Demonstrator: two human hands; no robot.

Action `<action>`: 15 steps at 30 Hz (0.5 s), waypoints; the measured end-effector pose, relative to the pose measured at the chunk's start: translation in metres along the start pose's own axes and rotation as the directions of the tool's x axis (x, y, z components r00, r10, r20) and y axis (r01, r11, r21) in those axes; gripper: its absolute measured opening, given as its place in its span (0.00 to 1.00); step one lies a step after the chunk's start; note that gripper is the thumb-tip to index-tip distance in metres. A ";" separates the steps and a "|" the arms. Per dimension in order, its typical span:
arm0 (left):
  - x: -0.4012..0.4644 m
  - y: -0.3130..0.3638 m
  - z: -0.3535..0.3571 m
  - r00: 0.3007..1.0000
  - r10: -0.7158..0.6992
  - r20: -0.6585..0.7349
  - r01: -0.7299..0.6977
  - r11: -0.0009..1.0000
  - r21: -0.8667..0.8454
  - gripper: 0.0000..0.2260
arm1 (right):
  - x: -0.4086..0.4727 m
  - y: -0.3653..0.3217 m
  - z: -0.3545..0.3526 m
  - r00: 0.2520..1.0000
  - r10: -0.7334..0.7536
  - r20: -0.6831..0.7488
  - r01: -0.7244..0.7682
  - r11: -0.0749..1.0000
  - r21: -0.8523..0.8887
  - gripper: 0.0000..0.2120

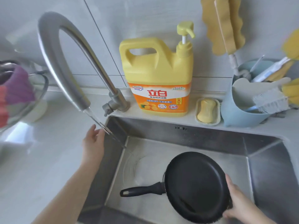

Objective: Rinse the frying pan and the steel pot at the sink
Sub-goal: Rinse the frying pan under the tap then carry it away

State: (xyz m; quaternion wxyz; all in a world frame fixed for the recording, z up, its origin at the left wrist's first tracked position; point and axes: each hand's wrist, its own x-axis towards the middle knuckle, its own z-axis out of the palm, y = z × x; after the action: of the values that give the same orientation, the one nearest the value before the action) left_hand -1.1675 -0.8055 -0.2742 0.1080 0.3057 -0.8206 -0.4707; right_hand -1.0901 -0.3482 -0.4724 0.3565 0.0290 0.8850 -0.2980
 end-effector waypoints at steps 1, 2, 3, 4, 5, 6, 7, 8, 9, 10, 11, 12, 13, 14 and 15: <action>0.009 0.019 0.004 1.000 -0.015 0.012 0.017 0.993 -0.116 0.03 | -0.001 0.000 0.000 1.000 0.000 -0.004 0.000 1.000 -0.004 0.70; 0.019 0.034 0.008 1.000 -0.019 0.011 0.021 0.979 -0.203 0.07 | -0.002 -0.002 -0.001 1.000 -0.006 -0.005 0.006 1.000 -0.008 0.70; 0.024 0.049 0.014 1.000 -0.029 0.012 0.031 0.960 -0.278 0.13 | -0.002 -0.002 -0.002 1.000 -0.009 -0.003 0.009 1.000 -0.007 0.70; 0.029 0.059 0.019 0.999 -0.032 0.004 0.032 0.934 -0.355 0.18 | -0.001 -0.002 -0.002 1.000 -0.011 0.000 0.011 1.000 -0.009 0.71; 0.030 0.067 0.024 0.998 -0.058 0.002 0.053 0.907 -0.417 0.22 | -0.001 -0.002 -0.002 1.000 -0.014 -0.001 0.014 1.000 -0.003 0.71; 0.031 0.071 0.028 0.995 -0.096 0.011 0.090 0.881 -0.465 0.23 | -0.003 -0.005 -0.003 1.000 -0.012 0.005 0.012 1.000 0.001 0.71; 0.030 0.074 0.032 0.990 -0.134 0.033 0.133 0.861 -0.491 0.20 | -0.005 -0.007 -0.003 1.000 -0.006 0.006 0.006 1.000 0.003 0.71; 0.029 0.077 0.035 0.984 -0.160 0.074 0.175 0.833 -0.525 0.15 | -0.007 -0.009 -0.003 1.000 0.003 0.005 -0.003 1.000 0.009 0.71; 0.026 0.080 0.037 0.982 -0.169 0.089 0.190 0.817 -0.545 0.12 | -0.007 -0.009 -0.002 1.000 0.025 0.010 -0.025 1.000 0.014 0.71; 0.026 0.078 0.038 0.984 -0.152 0.092 0.177 0.815 -0.551 0.12 | -0.008 -0.010 -0.002 0.999 0.041 0.006 -0.041 0.999 0.023 0.71; 0.023 0.079 0.038 0.986 -0.129 0.107 0.167 0.822 -0.545 0.12 | -0.009 -0.011 -0.002 0.999 0.043 -0.002 -0.043 0.999 0.030 0.70; 0.022 0.074 0.036 0.989 -0.091 0.116 0.140 0.826 -0.547 0.12 | -0.009 -0.011 -0.003 0.999 0.035 -0.009 -0.035 0.999 0.032 0.69; 0.018 0.073 0.033 0.992 -0.047 0.113 0.100 0.847 -0.522 0.11 | -0.009 -0.012 -0.003 1.000 0.028 -0.011 -0.028 0.999 0.030 0.69; 0.016 0.068 0.031 0.995 0.003 0.104 0.047 0.882 -0.468 0.12 | -0.011 -0.013 -0.004 1.000 0.017 -0.007 -0.016 1.000 0.021 0.70; 0.010 0.064 0.028 0.994 0.063 0.091 -0.022 0.918 -0.395 0.11 | -0.012 -0.013 -0.004 1.000 0.012 0.003 -0.012 1.000 0.007 0.70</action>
State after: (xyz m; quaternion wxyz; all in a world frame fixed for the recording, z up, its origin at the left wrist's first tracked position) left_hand -1.2145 -0.7681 -0.2367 0.1353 0.2355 -0.7202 -0.6384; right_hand -1.0871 -0.3549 -0.4555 0.3596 0.0351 0.8832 -0.2991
